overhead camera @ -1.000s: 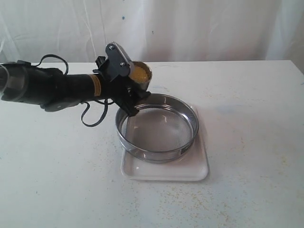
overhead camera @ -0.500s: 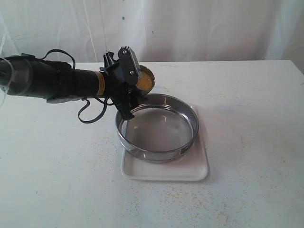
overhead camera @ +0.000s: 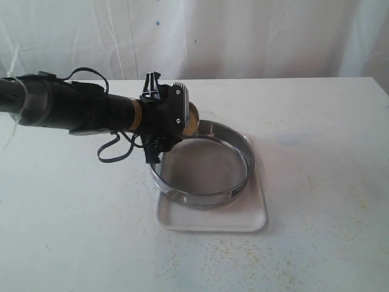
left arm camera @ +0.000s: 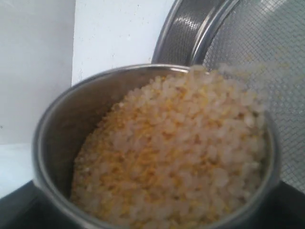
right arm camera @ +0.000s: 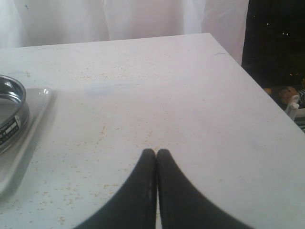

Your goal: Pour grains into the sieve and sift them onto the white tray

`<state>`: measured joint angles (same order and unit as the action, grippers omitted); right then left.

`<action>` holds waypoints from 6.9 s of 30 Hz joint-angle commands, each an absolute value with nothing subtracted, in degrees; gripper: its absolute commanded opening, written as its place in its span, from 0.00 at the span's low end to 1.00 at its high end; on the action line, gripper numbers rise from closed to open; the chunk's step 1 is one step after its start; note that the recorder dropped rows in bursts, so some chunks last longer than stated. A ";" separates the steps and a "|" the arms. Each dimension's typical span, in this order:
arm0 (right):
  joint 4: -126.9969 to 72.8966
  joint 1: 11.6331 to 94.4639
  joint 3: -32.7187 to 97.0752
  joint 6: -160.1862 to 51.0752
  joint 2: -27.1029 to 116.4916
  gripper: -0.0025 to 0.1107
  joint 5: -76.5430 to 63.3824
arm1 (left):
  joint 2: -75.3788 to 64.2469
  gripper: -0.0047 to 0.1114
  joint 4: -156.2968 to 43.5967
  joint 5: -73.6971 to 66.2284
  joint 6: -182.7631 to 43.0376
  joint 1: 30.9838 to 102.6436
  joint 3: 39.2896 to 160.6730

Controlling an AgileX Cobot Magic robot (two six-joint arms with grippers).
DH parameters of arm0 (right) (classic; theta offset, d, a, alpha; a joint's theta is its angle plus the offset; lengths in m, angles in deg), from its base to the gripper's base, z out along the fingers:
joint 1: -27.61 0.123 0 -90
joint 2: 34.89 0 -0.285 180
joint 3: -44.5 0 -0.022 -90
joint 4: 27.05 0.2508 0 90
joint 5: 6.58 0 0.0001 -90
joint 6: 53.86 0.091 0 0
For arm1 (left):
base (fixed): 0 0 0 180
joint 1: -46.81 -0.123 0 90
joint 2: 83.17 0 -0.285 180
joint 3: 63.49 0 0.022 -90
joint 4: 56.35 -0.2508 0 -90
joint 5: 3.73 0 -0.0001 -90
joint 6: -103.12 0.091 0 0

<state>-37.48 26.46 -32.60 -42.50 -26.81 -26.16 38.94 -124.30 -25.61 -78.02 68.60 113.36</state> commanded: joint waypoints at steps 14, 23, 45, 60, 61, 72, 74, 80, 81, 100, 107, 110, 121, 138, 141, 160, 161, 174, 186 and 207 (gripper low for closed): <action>-37.59 26.53 -32.72 -42.47 -27.10 0.02 -25.84 | 38.19 0.04 -124.56 -18.96 -61.29 72.24 113.93; -37.59 26.53 -32.72 -42.47 -27.10 0.02 -25.84 | 38.19 0.04 -124.56 -19.44 -56.53 72.93 113.93; -37.59 26.53 -32.72 -42.47 -27.10 0.02 -25.84 | 38.19 0.04 -127.33 -14.30 -30.91 75.63 114.02; -37.59 26.53 -32.72 -42.47 -27.10 0.02 -25.84 | 37.97 0.04 -127.33 -14.54 -23.68 75.63 114.89; -37.59 26.53 -32.72 -42.47 -27.10 0.02 -25.84 | 37.97 0.04 -127.33 -14.54 -23.68 75.63 115.47; -37.59 26.53 -32.72 -42.47 -27.10 0.02 -25.84 | 37.97 0.04 -137.26 -5.93 -23.53 78.26 118.11; -37.59 26.53 -32.72 -42.47 -27.10 0.02 -25.84 | 37.97 0.04 -140.03 -3.73 -23.53 78.81 118.11; -37.59 26.53 -32.72 -42.47 -27.10 0.02 -25.84 | 37.97 0.04 -142.11 -1.94 -22.88 80.93 118.11; -37.59 26.53 -32.72 -42.47 -27.10 0.02 -25.84 | 37.97 0.04 -142.11 -1.48 -22.88 81.45 118.11; -37.59 26.53 -32.72 -42.47 -27.10 0.02 -25.84 | 35.26 0.04 -137.54 -1.10 -41.35 82.77 118.01; -37.59 26.53 -32.72 -42.47 -27.10 0.02 -25.84 | 27.28 0.04 -125.38 -17.47 -84.55 70.03 117.85; -37.59 26.53 -32.72 -42.47 -27.10 0.02 -25.84 | 23.03 0.04 -126.00 -30.16 -100.25 58.09 113.09; -37.59 26.53 -32.72 -42.47 -27.10 0.02 -25.84 | 29.70 0.04 -133.00 -68.96 -101.34 28.23 89.77; -37.59 26.53 -32.72 -42.47 -27.10 0.02 -25.84 | 50.76 0.04 -115.21 -73.70 -94.71 27.49 89.80; -37.59 26.53 -32.72 -42.47 -27.10 0.02 -25.84 | 52.60 0.04 -115.52 -73.70 -94.82 27.49 90.86; -37.59 26.53 -32.72 -42.47 -27.10 0.02 -25.84 | 52.60 0.94 -114.36 -73.70 -108.55 27.48 91.42; -37.59 26.53 -32.72 -42.47 -27.10 0.02 -25.84 | 52.36 0.94 -114.74 -73.70 -109.17 27.48 91.42; -37.59 26.53 -32.72 -42.47 -27.10 0.02 -25.84 | 12.03 0.94 -128.11 -73.70 -138.14 17.17 91.42; -37.59 26.53 -32.72 -42.47 -27.10 0.02 -25.84 | -19.41 0.05 -133.51 -62.54 -180.14 17.47 91.42; -37.59 26.53 -32.72 -42.47 -27.10 0.02 -25.84 | -48.54 0.04 -147.03 10.88 -174.90 34.78 71.06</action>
<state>-37.48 26.46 -32.60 -42.50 -26.81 -26.16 -42.94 -147.24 8.12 -174.74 30.71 73.37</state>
